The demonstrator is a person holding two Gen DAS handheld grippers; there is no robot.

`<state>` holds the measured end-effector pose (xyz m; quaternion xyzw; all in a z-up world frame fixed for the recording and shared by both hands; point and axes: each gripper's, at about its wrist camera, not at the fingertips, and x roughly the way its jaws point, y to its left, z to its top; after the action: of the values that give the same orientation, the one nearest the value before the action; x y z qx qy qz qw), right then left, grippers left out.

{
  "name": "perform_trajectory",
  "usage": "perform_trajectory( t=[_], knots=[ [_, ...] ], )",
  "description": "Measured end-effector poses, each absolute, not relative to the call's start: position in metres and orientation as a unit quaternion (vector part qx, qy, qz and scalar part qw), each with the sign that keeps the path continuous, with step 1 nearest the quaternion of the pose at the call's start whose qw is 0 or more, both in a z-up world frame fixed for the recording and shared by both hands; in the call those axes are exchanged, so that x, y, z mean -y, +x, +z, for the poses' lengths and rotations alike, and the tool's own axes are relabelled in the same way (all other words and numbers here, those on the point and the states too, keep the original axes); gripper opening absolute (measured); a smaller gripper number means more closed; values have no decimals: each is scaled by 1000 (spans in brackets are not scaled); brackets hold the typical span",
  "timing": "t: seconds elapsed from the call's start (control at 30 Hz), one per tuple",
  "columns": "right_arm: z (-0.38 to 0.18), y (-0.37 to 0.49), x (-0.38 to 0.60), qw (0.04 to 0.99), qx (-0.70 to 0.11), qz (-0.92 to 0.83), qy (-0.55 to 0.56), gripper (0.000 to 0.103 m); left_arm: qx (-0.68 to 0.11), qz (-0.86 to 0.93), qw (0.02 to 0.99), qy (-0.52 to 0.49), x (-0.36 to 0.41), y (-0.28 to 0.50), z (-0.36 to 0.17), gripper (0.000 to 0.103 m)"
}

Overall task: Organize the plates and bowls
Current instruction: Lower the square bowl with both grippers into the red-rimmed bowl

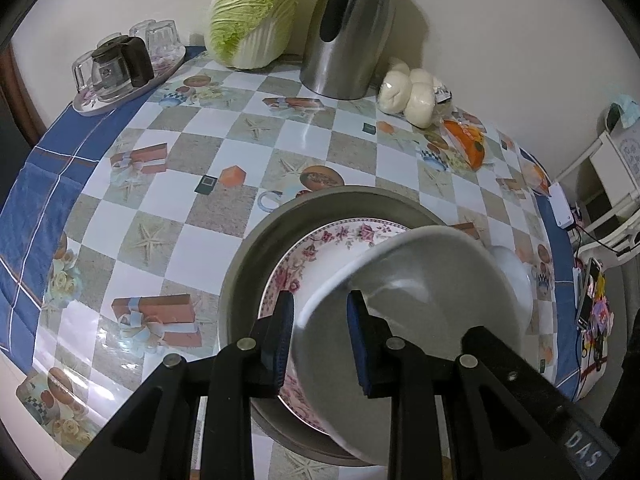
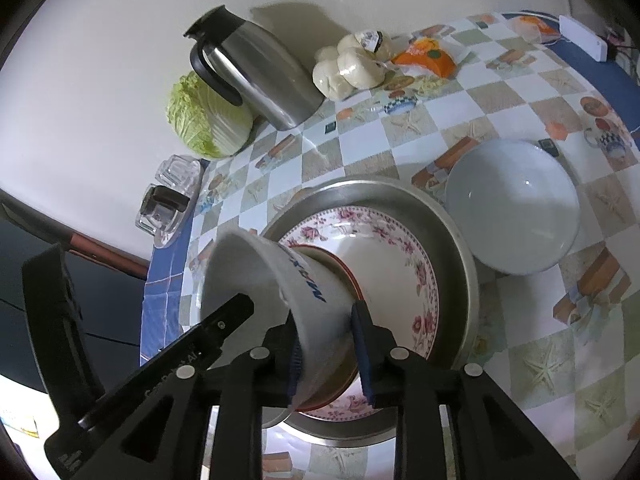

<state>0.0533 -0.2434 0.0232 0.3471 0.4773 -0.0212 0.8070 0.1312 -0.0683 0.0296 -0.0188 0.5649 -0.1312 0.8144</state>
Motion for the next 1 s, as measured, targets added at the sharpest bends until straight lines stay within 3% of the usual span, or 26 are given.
perform_trajectory(
  t=[0.7, 0.93, 0.97, 1.0],
  knots=[
    [23, 45, 276, 796, -452, -20, 403, 30, -567, -124, 814, -24, 63, 131, 34, 30],
    [28, 41, 272, 802, -456, -25, 385, 30, -550, -124, 825, -28, 57, 126, 49, 44],
    [29, 40, 272, 803, -457, -27, 382, 31, -549, -124, 826, -29, 56, 125, 51, 46],
    [30, 39, 271, 805, -458, -30, 377, 38, -547, -124, 827, -31, 55, 125, 52, 51]
  ],
)
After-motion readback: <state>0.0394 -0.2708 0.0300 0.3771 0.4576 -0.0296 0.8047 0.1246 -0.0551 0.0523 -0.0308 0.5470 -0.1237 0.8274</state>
